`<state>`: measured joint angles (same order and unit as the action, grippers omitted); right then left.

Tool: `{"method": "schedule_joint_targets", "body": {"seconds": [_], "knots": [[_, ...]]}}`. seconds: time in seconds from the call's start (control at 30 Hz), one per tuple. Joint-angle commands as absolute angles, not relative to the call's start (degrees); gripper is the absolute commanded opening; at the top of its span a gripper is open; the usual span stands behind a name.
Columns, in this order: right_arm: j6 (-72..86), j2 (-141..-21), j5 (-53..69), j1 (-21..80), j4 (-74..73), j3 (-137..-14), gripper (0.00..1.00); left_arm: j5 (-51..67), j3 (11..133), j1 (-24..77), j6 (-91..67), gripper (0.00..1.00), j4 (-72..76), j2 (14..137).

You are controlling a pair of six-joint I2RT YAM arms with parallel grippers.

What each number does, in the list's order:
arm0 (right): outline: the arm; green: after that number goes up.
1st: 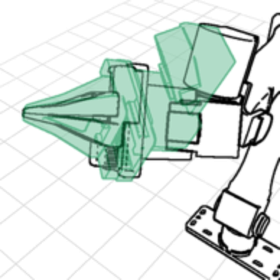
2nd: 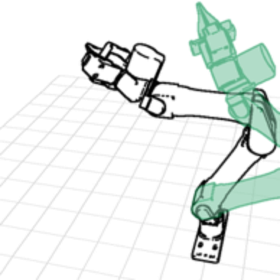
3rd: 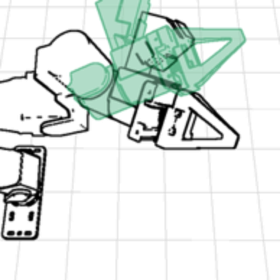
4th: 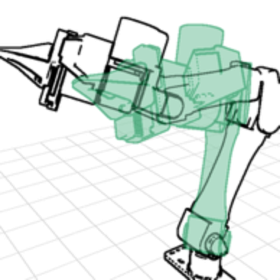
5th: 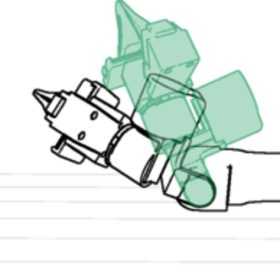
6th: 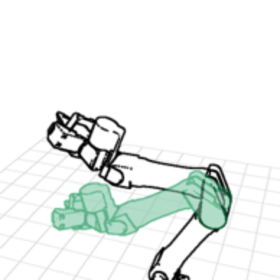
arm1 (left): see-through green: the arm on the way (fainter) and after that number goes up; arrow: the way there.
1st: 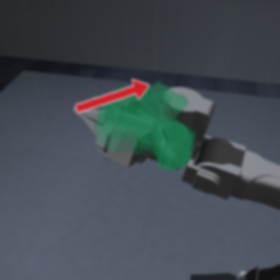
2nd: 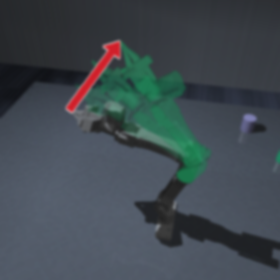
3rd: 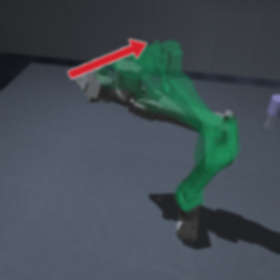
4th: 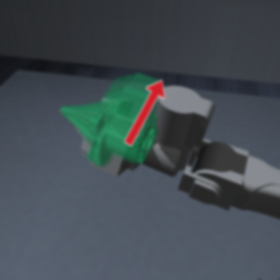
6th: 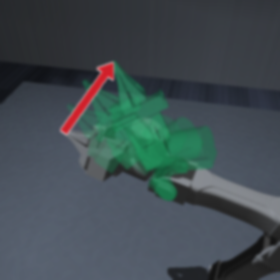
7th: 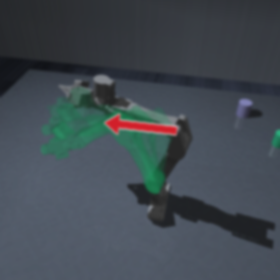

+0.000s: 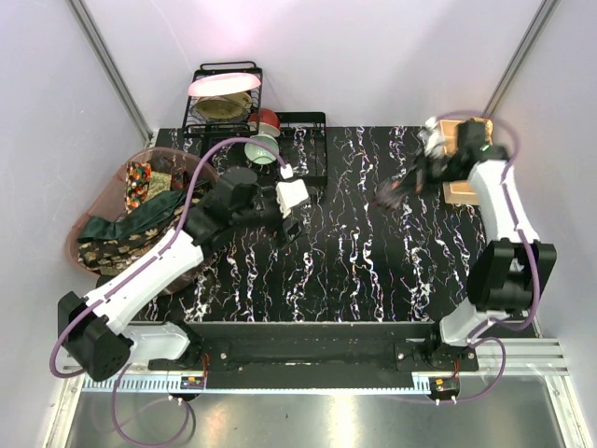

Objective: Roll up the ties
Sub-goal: Pick up the tie at the center of the board, then place the tie in the storage box.

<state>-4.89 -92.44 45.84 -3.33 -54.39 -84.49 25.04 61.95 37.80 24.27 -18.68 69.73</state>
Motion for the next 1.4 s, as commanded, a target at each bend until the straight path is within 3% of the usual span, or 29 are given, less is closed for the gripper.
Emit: {"method": "schedule_joint_targets", "body": {"seconds": [0.0, 0.3, 0.4, 0.67, 0.8, 1.37], "knots": [[-14.9, -101.8, 34.1, -10.8, -68.2, -106.2, 0.0, 22.6, 70.0, 38.0, 22.2, 0.99, -29.8, 73.4], [-20.8, -126.0, 21.2, -28.9, -82.2, -148.6, 0.0, 23.6, 66.5, 37.9, 15.6, 0.99, -30.9, 73.2], [-22.3, -130.9, 18.7, -30.5, -82.4, -155.6, 0.0, 23.8, 64.1, 37.9, 15.6, 0.99, -31.1, 72.3], [-30.8, -131.5, 15.9, -30.5, -72.4, -150.2, 0.0, 25.1, 61.3, 37.9, 17.0, 0.99, -32.4, 71.0], [-47.9, -124.8, 19.1, -30.1, -62.0, -137.5, 0.0, 26.7, 60.7, 37.9, 16.5, 0.99, -32.3, 70.8], [-113.8, -115.1, 20.1, -28.7, -47.3, -112.4, 0.0, 26.2, 62.4, 37.9, 16.6, 0.99, -33.7, 72.2]]}}
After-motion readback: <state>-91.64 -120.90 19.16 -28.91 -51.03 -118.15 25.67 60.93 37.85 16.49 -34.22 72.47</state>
